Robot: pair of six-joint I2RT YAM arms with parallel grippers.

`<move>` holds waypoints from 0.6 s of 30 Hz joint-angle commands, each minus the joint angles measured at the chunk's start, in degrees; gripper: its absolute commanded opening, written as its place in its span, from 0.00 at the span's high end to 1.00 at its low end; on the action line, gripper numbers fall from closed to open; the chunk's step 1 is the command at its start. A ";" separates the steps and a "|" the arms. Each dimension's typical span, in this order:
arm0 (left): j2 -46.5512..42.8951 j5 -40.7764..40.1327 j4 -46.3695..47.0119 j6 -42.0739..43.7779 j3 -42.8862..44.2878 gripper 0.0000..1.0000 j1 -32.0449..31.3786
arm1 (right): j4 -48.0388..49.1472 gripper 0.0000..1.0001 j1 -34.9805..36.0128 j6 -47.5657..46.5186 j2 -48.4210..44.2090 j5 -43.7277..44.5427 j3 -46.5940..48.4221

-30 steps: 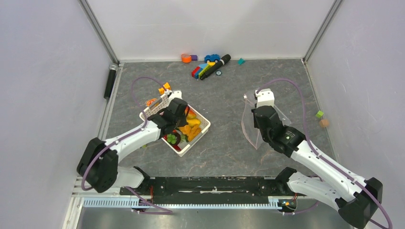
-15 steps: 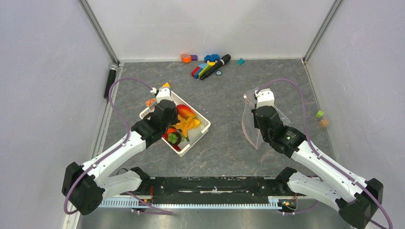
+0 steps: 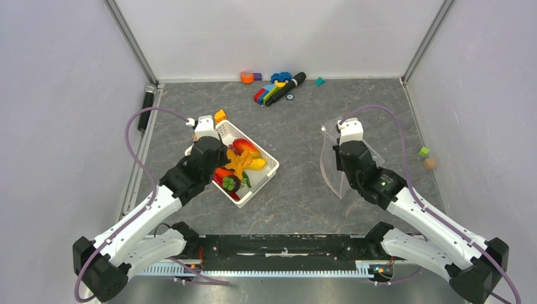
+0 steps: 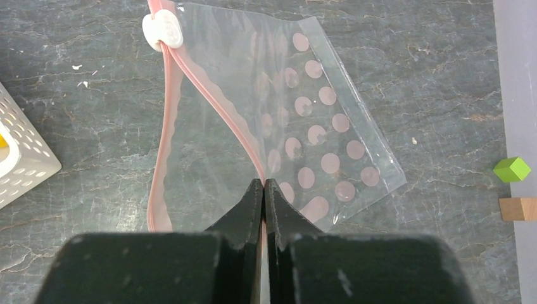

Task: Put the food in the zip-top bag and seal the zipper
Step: Pick up the fake vegetable from the bin, then place the fake vegetable in the zipper food storage bag.

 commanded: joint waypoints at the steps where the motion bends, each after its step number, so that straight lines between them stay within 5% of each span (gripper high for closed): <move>1: -3.40 0.56 1.32 0.30 0.84 0.98 0.21 | 1.30 0.96 -0.15 -0.83 -0.74 -1.78 0.53; 7: -7.41 0.77 5.69 -2.42 0.49 0.98 0.21 | 2.49 0.96 -0.15 -0.82 -0.91 -4.26 0.05; 14: -6.01 25.53 28.14 -6.74 -4.90 0.98 -0.02 | 2.33 0.95 -0.18 -0.56 -2.69 -4.72 -0.20; 18: 1.25 31.59 33.04 -8.87 -2.25 0.98 -2.43 | 3.23 0.94 -0.14 -0.29 -4.41 -4.07 -1.25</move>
